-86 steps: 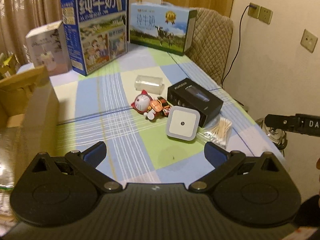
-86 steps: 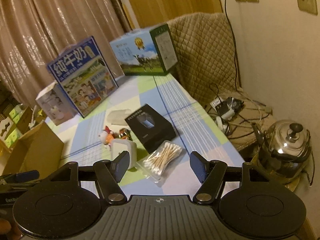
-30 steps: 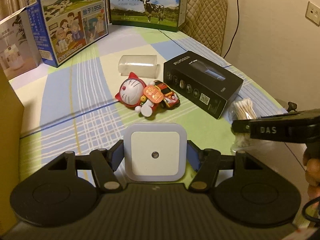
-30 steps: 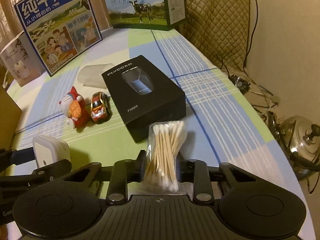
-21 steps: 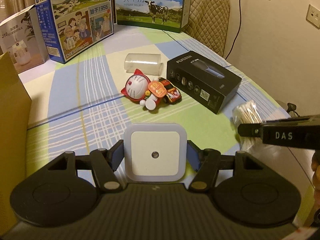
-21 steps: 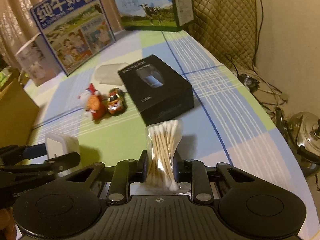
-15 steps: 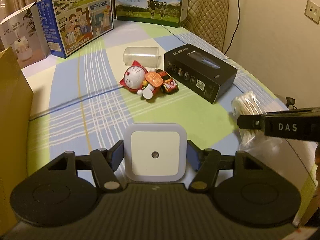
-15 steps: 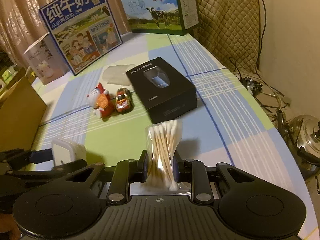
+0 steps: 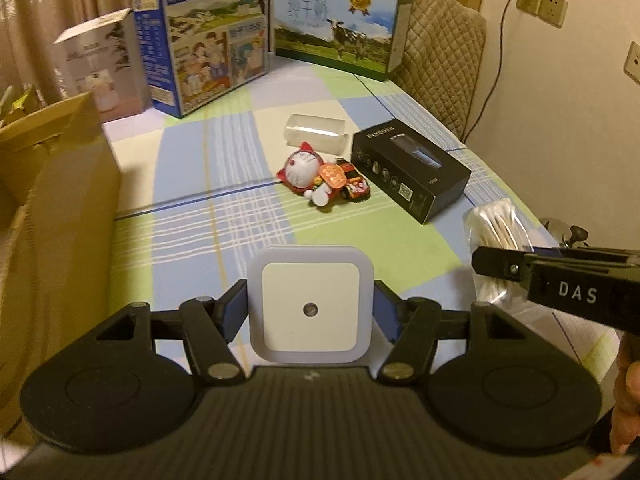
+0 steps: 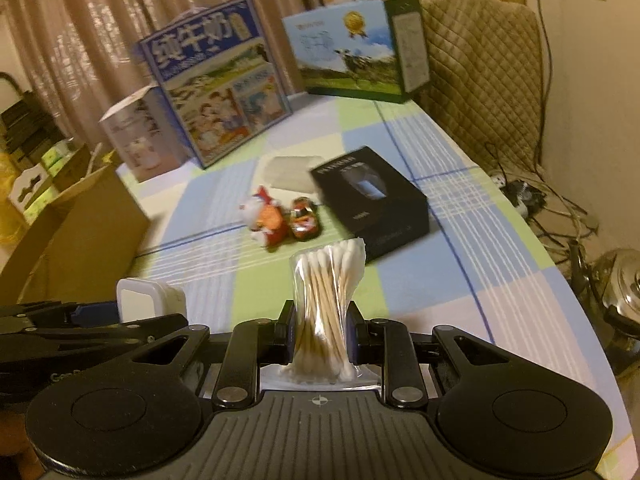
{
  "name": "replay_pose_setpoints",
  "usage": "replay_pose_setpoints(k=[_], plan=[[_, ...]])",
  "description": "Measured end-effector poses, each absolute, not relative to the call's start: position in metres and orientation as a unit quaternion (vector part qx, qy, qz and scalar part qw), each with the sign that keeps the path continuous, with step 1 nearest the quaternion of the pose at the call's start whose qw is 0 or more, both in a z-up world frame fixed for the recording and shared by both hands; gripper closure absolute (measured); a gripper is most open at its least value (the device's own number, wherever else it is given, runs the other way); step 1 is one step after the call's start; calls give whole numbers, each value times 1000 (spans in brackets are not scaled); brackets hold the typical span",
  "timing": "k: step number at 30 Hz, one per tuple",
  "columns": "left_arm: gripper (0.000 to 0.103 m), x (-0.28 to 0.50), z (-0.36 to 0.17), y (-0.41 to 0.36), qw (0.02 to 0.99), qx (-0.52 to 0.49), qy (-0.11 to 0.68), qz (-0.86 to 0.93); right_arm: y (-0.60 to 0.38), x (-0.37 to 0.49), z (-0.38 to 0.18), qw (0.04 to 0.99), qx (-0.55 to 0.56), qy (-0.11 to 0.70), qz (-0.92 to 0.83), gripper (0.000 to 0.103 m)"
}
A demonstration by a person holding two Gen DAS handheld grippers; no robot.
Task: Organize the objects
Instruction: 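Carry the night light and cotton swab bag over the cardboard box with both tools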
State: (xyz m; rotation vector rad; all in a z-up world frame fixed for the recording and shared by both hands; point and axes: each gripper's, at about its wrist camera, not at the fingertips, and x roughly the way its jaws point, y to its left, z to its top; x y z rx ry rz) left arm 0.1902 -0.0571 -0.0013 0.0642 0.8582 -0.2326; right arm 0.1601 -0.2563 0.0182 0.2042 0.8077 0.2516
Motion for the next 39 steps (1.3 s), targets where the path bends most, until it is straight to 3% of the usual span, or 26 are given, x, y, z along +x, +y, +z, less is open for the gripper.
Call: replay_pose_setpoints(k=[39], plan=[[43, 60, 113, 45, 940, -6, 337, -49, -160, 55, 102, 914, 51, 344, 208, 82]])
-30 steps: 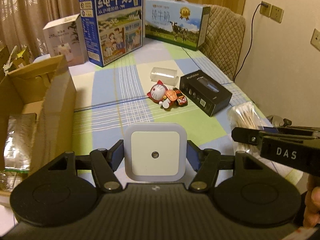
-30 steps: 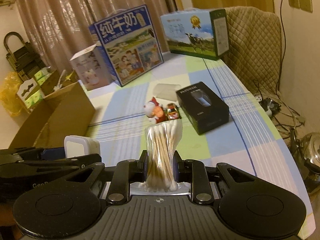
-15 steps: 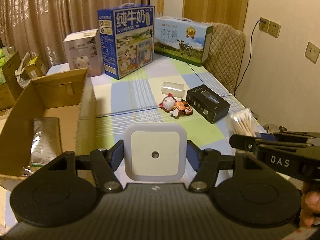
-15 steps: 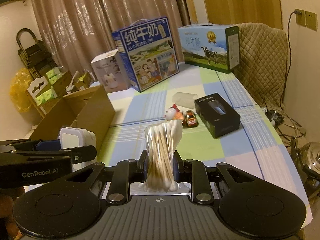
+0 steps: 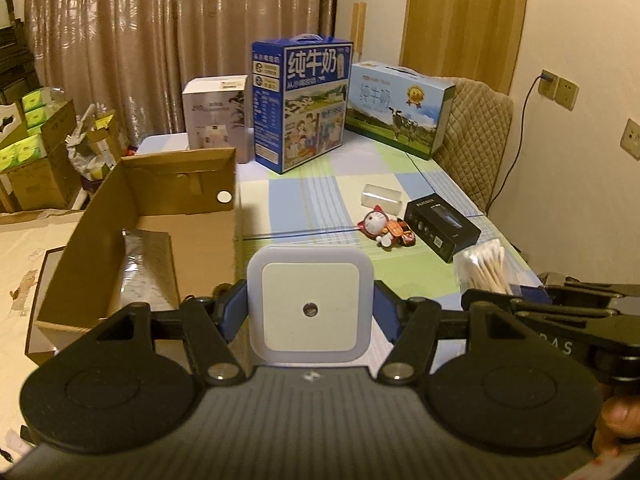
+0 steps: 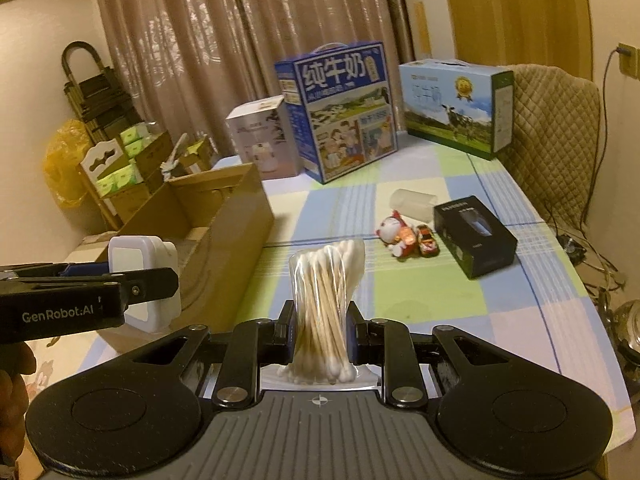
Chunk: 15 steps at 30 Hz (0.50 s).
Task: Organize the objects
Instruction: 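Carry the night light and cotton swab bag over the cardboard box with both tools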
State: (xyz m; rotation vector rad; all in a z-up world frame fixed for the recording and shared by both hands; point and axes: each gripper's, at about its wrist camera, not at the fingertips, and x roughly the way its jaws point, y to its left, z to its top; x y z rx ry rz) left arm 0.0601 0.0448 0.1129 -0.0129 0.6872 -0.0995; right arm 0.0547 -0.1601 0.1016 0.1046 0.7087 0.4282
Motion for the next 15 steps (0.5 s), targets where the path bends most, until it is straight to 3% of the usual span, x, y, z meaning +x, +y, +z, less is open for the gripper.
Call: replay_pose_setpoints(k=[15], plan=[[43, 46, 119, 59, 942, -13, 334, -41, -151, 47, 110, 914, 46, 339, 219, 82]])
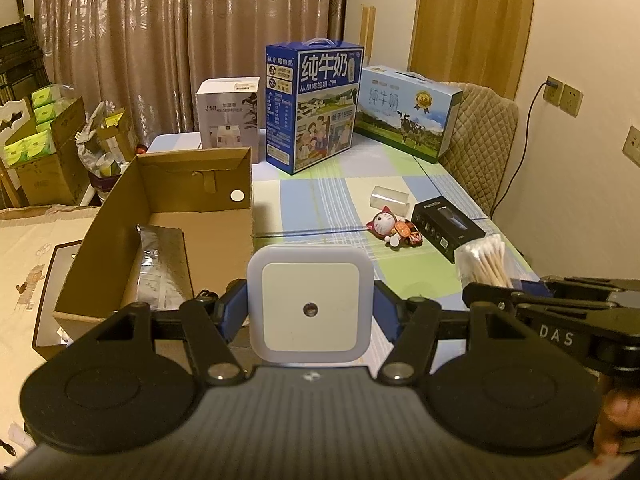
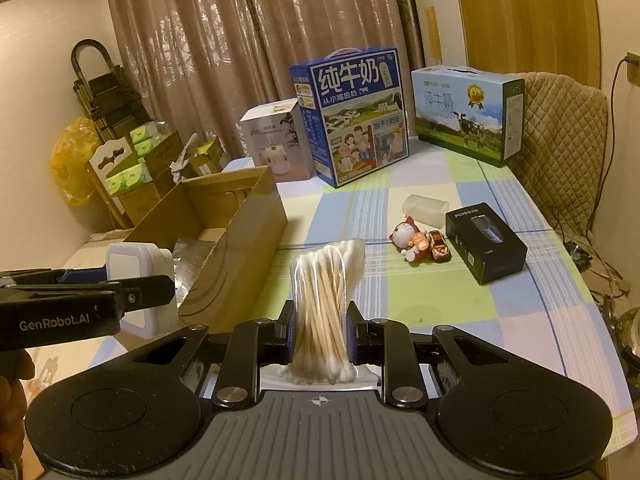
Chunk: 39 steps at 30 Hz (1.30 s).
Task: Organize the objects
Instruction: 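Carry the night light and cotton swab bag over the cardboard box with both tools, then lower both held items into the cardboard box and open both tools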
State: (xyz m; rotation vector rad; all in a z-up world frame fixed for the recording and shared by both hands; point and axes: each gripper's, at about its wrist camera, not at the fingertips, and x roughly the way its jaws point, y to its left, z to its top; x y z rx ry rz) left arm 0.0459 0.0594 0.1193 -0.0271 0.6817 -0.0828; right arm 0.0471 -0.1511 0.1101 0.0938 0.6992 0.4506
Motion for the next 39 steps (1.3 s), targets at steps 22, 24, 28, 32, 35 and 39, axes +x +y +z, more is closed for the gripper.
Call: replay_pose_setpoints(k=[22, 24, 28, 32, 35, 39], plan=[[43, 51, 134, 165, 942, 4, 334, 37, -54, 75, 128, 897, 16, 322, 302, 82], [43, 56, 134, 177, 941, 7, 335, 43, -41, 81, 128, 895, 13, 321, 309, 82], [43, 70, 132, 196, 939, 13, 341, 47, -19, 92, 124, 891, 10, 324, 319, 82], [43, 83, 125, 208, 936, 17, 349, 43, 0, 101, 118, 887, 6, 327, 327, 82], [43, 93, 119, 212, 934, 16, 354, 38, 9, 107, 113, 885, 2, 330, 329, 82], [43, 105, 112, 214, 932, 18, 360, 31, 18, 114, 108, 884, -3, 333, 329, 82]])
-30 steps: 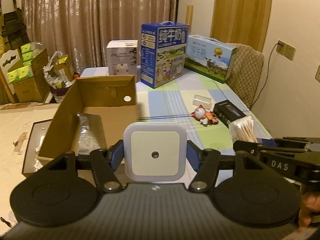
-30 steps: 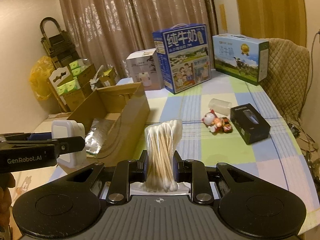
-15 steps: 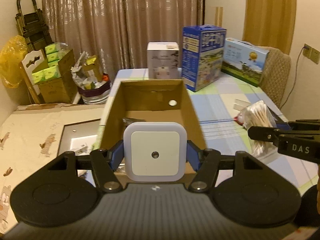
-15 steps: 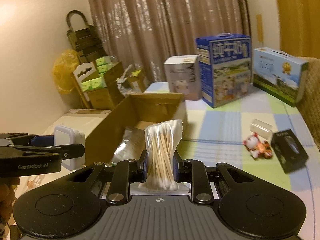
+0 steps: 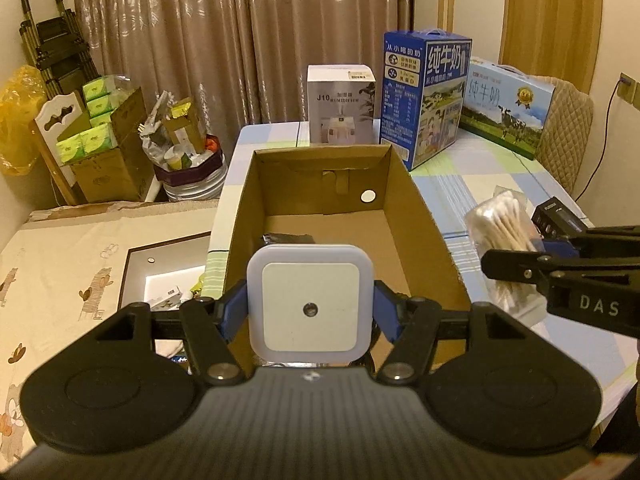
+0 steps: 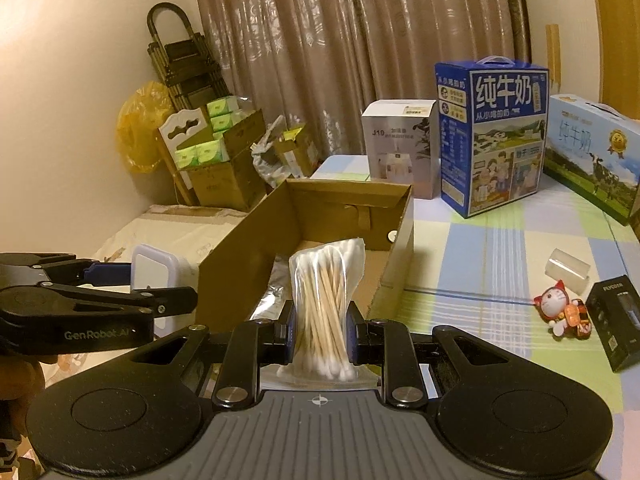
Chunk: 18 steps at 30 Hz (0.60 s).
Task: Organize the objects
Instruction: 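Lower both held items into the cardboard box and open both tools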
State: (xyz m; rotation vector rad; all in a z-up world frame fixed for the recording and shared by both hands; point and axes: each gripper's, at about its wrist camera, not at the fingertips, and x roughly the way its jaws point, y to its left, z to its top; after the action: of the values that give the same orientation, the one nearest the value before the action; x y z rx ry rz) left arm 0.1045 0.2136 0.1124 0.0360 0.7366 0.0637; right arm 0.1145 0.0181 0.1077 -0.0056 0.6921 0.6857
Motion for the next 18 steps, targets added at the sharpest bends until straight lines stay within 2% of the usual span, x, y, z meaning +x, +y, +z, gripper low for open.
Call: replay_pose_setpoints(k=[11, 12, 13, 14, 18], plan=[[42, 126, 98, 225, 929, 11, 369, 27, 35, 132, 96, 881, -6, 339, 330, 82], [39, 127, 96, 226, 931, 10, 364, 26, 36, 133, 95, 881, -6, 340, 330, 82], [23, 127, 96, 227, 934, 7, 357, 25, 37, 133, 94, 880, -7, 341, 330, 82], [17, 128, 95, 229, 935, 2, 354, 28, 38, 134, 93, 879, -7, 342, 331, 82], [17, 129, 93, 232, 933, 13, 358, 36, 38, 136, 90, 878, -7, 346, 331, 82]])
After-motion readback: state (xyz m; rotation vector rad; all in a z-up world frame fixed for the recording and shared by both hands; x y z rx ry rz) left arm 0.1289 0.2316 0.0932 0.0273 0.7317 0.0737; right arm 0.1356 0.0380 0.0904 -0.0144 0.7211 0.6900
